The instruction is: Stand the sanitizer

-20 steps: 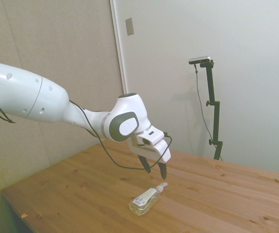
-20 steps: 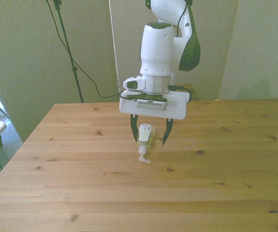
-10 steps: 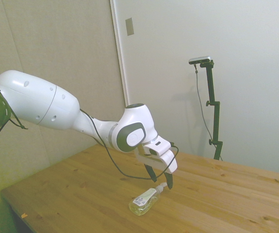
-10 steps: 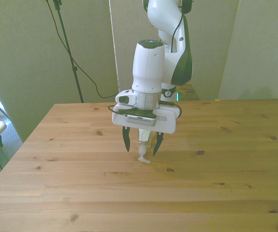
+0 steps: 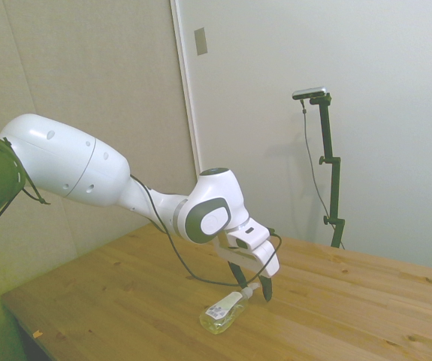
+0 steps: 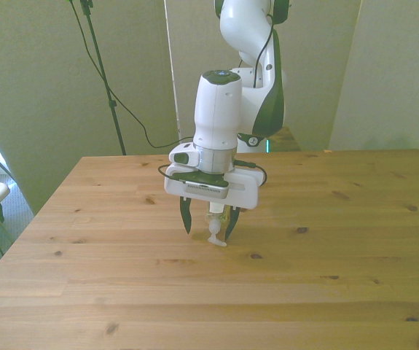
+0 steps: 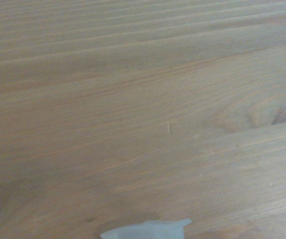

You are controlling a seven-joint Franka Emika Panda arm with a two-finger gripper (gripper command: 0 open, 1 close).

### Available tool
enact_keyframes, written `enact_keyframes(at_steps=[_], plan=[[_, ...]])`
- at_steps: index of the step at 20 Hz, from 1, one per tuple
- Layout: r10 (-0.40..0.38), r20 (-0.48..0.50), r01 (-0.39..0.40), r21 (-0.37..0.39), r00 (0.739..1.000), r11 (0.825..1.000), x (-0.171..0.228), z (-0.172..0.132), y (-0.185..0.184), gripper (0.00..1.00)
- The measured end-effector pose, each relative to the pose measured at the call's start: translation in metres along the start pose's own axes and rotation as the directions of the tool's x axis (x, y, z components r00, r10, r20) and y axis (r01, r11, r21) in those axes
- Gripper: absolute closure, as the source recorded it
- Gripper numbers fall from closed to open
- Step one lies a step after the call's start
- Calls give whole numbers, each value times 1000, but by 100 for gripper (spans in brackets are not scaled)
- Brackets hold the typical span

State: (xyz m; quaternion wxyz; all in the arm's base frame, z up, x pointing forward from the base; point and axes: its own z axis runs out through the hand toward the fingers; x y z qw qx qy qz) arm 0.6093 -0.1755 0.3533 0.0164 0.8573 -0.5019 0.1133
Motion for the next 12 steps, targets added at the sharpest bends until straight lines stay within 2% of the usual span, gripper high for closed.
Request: enact_keyframes(at_steps=[12], plan=[[45, 16, -45, 20, 999, 999, 7, 5, 7, 100]])
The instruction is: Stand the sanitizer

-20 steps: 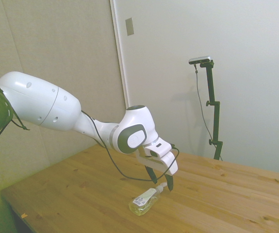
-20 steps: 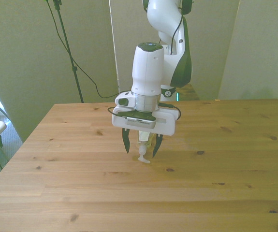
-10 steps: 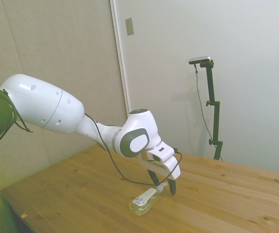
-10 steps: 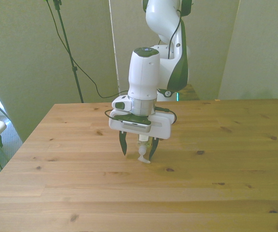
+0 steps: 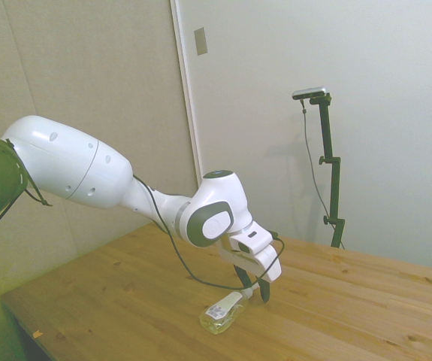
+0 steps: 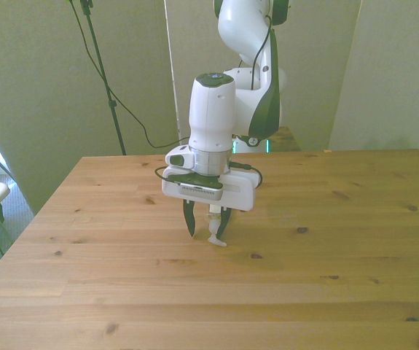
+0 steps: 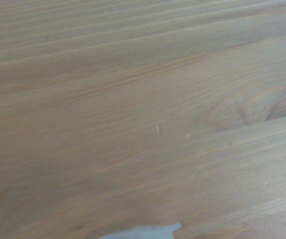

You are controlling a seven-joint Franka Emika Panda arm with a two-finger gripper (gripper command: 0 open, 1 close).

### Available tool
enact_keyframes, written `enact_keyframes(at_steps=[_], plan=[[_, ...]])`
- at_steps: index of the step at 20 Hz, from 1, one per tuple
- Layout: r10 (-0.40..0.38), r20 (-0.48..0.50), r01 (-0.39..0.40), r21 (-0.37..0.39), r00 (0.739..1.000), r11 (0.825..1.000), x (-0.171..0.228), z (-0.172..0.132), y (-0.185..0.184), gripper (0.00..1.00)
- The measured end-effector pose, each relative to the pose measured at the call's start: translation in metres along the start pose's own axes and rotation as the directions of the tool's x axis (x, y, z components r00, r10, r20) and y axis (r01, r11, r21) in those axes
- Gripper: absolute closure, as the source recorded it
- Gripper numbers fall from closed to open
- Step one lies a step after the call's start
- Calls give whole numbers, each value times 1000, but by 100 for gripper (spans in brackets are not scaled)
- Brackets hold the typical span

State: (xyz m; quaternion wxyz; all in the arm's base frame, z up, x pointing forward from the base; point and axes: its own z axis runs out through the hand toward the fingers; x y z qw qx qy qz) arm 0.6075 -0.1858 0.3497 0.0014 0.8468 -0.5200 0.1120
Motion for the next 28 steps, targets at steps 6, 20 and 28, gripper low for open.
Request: enact_keyframes(at_steps=[6, 20, 28], plan=[[12, 8, -12, 6, 1000, 1000, 2, 1, 2, 100], [112, -46, -109, 64, 993, 992, -6, -10, -18, 100], [161, -220, -101, 262, 962, 960, -37, -84, -33, 100]])
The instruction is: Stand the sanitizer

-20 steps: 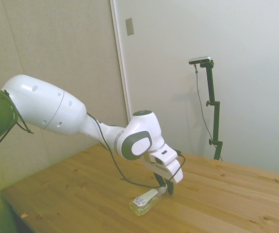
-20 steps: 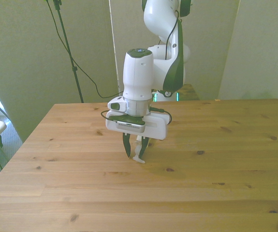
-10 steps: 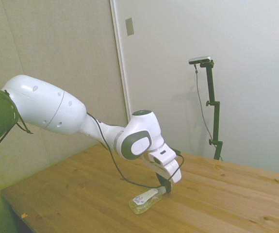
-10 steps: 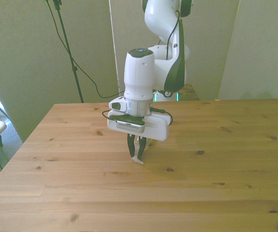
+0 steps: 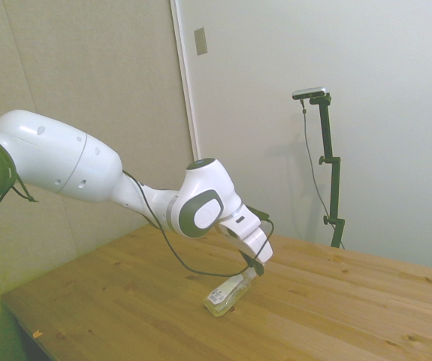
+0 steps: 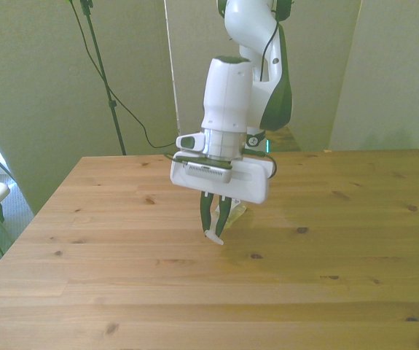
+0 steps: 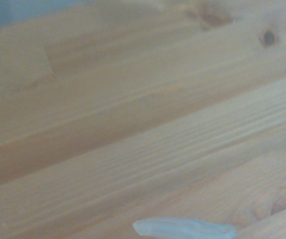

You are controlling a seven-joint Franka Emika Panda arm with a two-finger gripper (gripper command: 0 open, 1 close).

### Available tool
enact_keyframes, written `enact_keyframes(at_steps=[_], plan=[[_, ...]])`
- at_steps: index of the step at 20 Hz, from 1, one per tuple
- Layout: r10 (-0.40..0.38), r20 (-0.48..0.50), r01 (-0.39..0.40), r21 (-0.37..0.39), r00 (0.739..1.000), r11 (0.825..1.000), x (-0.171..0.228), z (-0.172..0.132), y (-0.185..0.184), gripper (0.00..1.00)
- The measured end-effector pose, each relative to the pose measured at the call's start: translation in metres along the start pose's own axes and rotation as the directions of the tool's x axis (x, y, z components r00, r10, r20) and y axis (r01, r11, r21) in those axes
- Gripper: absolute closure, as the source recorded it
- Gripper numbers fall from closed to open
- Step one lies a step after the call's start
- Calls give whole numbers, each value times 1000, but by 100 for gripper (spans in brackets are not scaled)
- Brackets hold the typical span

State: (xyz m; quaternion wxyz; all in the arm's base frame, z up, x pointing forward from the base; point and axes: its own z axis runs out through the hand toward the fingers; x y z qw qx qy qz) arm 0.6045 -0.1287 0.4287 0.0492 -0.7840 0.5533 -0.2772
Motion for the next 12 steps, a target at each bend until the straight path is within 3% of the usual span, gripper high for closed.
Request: enact_keyframes(at_steps=[6, 12], plan=[[42, -141, -27, 108, 989, 994, -20, -27, -1, 100], [112, -272, -59, 196, 956, 979, -19, -42, -10, 100]])
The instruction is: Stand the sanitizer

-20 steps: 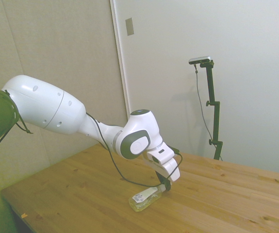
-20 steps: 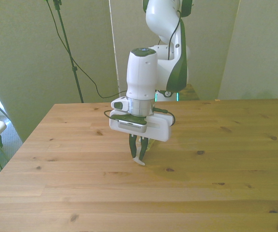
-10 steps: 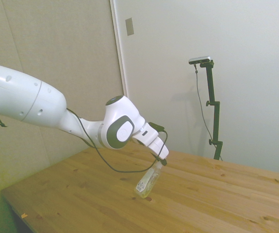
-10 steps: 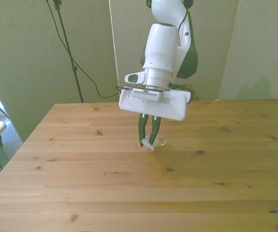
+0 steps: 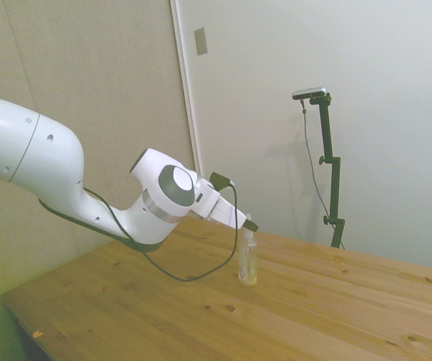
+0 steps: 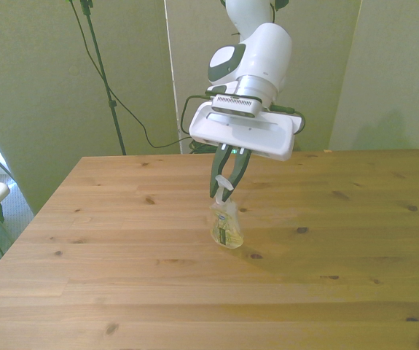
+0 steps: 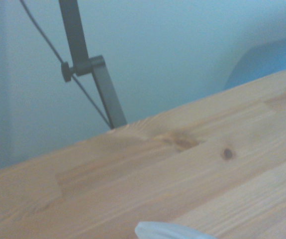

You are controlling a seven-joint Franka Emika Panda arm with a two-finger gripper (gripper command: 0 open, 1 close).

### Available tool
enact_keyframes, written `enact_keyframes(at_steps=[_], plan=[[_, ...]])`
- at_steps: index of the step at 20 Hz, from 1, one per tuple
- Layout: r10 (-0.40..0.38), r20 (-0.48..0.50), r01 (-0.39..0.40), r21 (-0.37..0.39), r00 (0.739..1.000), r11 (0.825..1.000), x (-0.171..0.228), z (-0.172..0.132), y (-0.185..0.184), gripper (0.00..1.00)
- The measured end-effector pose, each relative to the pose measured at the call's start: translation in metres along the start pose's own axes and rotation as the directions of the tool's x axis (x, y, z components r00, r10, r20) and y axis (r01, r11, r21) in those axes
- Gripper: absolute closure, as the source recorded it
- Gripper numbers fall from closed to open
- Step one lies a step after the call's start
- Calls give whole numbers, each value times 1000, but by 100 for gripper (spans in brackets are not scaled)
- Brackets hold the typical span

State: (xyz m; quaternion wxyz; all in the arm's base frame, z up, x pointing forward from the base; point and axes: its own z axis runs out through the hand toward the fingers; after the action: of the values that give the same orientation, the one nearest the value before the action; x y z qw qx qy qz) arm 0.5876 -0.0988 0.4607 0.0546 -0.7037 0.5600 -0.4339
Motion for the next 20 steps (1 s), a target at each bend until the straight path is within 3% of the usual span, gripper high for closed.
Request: enact_keyframes(at_steps=[9, 10, 20], plan=[[30, -90, -25, 54, 996, 998, -43, 1, 19, 100], [30, -91, -25, 55, 995, 998, -43, 1, 21, 0], [35, -96, -31, 44, 995, 999, -37, -2, 32, 0]])
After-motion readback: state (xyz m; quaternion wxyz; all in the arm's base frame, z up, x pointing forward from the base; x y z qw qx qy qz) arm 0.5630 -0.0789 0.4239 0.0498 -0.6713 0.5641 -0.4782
